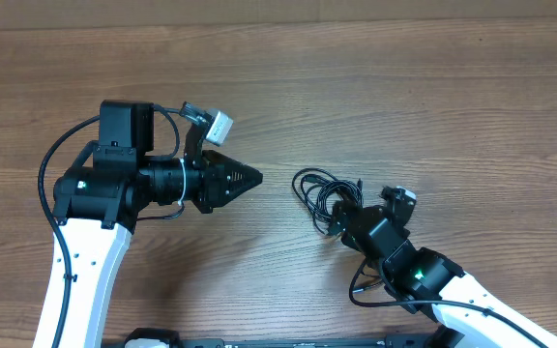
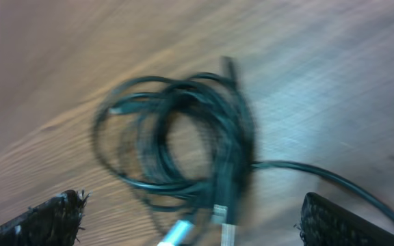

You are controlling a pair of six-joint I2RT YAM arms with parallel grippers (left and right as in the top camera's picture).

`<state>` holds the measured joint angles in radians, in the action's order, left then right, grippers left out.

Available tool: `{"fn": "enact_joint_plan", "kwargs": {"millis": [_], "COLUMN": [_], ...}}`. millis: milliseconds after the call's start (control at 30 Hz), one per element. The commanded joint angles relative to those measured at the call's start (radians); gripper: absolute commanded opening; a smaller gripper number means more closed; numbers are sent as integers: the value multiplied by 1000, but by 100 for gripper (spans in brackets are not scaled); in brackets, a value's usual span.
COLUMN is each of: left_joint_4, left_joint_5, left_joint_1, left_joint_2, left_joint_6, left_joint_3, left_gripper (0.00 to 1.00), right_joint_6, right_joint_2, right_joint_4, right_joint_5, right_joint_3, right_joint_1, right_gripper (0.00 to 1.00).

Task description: Untangle cables

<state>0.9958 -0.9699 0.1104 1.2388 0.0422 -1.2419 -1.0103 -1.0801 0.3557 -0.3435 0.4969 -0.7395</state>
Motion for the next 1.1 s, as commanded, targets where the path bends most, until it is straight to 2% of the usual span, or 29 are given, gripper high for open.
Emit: {"fn": "enact_joint_plan", "kwargs": {"millis": [0, 67, 133, 233, 267, 300, 333, 433, 500, 600, 733, 867, 1067], "left_joint_4": [-2, -3, -6, -12, -13, -13, -14, -14, -27, -72, -134, -163, -187], "left_joint_5": [253, 341, 404, 430, 430, 430, 430, 429, 429, 430, 449, 533, 639], "left_joint_1": [2, 2, 3, 9, 16, 25, 36, 84, 119, 179, 248, 319, 417], "left_joint_2": [-1, 3, 11, 35, 47, 63, 77, 140, 185, 261, 359, 460, 575], "left_joint_6": [-165, -234, -320, -427, -439, -444, -447, -471, -496, -527, -609, -793, -908], "left_joint_3": [-10, -10, -10, -8, -8, -7, -6, -4, -3, -4, -4, -4, -4], "left_gripper": [15, 20, 27, 47, 54, 72, 84, 91, 92, 88, 67, 66, 72], "right_joint_6": [235, 349, 396, 398, 386, 358, 313, 180, 162, 162, 161, 161, 161], "right_joint_2": [3, 3, 3, 3, 3, 4, 7, 29, 50, 67, 77, 78, 78], "right_joint_4": [-110, -185, -219, -217, -217, -220, -223, -225, -224, -219, -183, -127, -75], "right_joint_5": [153, 265, 302, 245, 222, 212, 213, 213, 212, 214, 218, 229, 256], "right_joint_3": [2, 2, 2, 2, 2, 2, 2, 3, 3, 3, 3, 3, 3], "right_joint_1": [1, 1, 1, 5, 9, 16, 29, 79, 123, 171, 204, 204, 204], "right_gripper": [100, 100, 100, 100, 100, 100, 100, 100, 100, 100, 100, 100, 100]}}
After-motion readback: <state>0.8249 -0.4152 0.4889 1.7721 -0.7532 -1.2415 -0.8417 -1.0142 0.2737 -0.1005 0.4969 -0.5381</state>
